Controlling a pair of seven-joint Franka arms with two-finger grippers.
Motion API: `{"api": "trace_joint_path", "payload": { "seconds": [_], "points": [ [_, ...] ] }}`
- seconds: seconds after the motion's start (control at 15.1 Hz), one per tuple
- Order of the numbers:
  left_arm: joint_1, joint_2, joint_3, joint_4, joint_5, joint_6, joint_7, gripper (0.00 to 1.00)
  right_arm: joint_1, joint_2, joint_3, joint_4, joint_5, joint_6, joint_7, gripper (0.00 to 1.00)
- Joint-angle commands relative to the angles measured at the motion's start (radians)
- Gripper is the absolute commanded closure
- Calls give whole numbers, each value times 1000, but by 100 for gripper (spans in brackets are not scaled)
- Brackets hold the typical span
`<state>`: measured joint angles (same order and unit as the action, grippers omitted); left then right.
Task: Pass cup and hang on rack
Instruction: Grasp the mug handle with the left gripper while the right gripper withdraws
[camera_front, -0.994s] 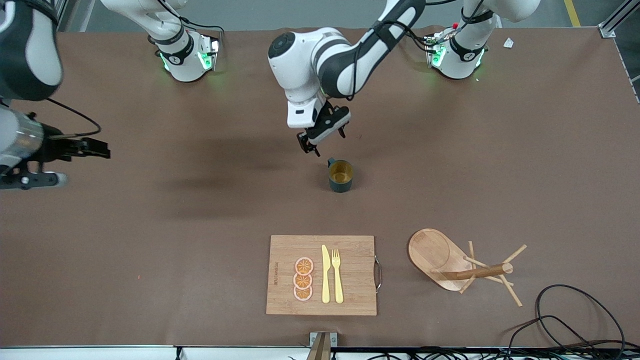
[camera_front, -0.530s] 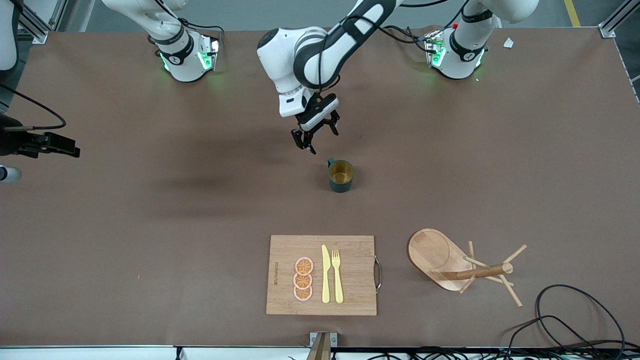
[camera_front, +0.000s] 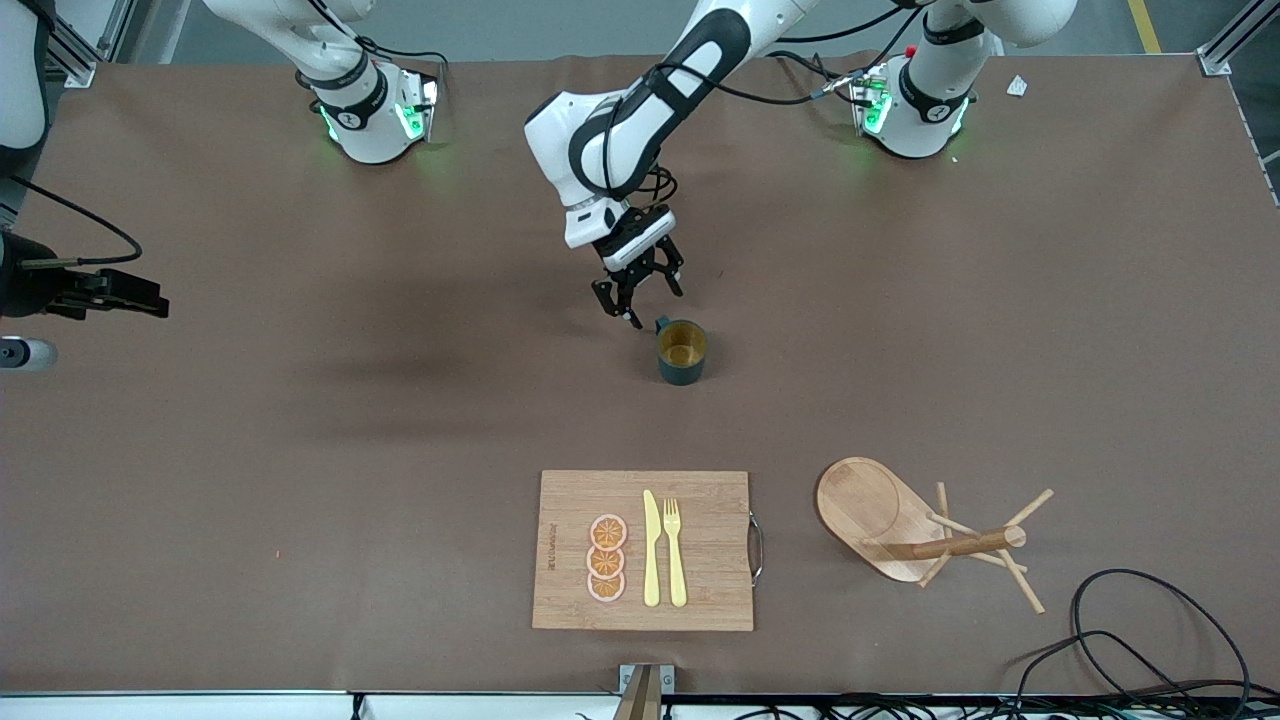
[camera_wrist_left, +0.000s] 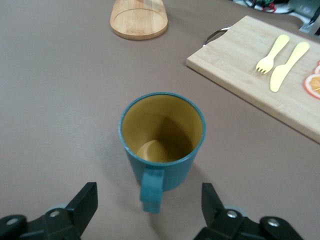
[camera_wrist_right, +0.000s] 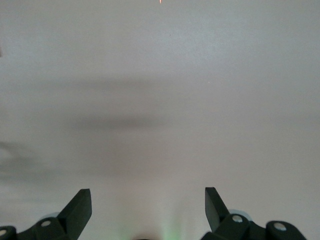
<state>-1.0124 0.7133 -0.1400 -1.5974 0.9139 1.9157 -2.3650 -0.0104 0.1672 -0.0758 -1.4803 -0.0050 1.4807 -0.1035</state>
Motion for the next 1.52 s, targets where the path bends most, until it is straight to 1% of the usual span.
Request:
{"api": "trace_joint_path", "payload": {
  "seconds": [0.0,0.46,0.6,0.8,0.86,0.93,1.06,1.13,1.19,1.26,1.46],
  "points": [
    [-6,23,5,0,63,26,-60,12,-8,-11,10,11,-1,-11,-4,0],
    [-3,67,5,5,141,45,-79,26,-10,-84,8,-29,-9,-11,-10,0],
    [-2,75,7,5,154,52,-77,27,-10,-116,8,-44,-13,-17,-12,0],
    [0,89,7,5,169,54,-74,28,-11,-169,8,-98,-15,-7,-13,0],
    [0,92,7,5,177,54,-73,30,-16,-185,7,-112,-15,-5,-13,0],
    [0,97,7,5,180,54,-66,36,-20,-198,7,-114,-15,-7,-15,0],
    [0,97,7,4,180,54,-63,53,-20,-215,7,-123,-15,-7,-15,0],
    [0,97,7,5,180,54,-63,58,-19,-221,7,-129,-15,-7,-13,0],
    [0,98,7,5,180,54,-60,61,-19,-230,7,-135,-15,-7,-13,0],
    [0,98,7,7,180,54,-51,61,-19,-238,7,-144,-15,-7,-15,0],
    [1,104,10,19,174,54,-16,72,-19,-273,7,-170,-15,-8,-13,0]
  ]
}}
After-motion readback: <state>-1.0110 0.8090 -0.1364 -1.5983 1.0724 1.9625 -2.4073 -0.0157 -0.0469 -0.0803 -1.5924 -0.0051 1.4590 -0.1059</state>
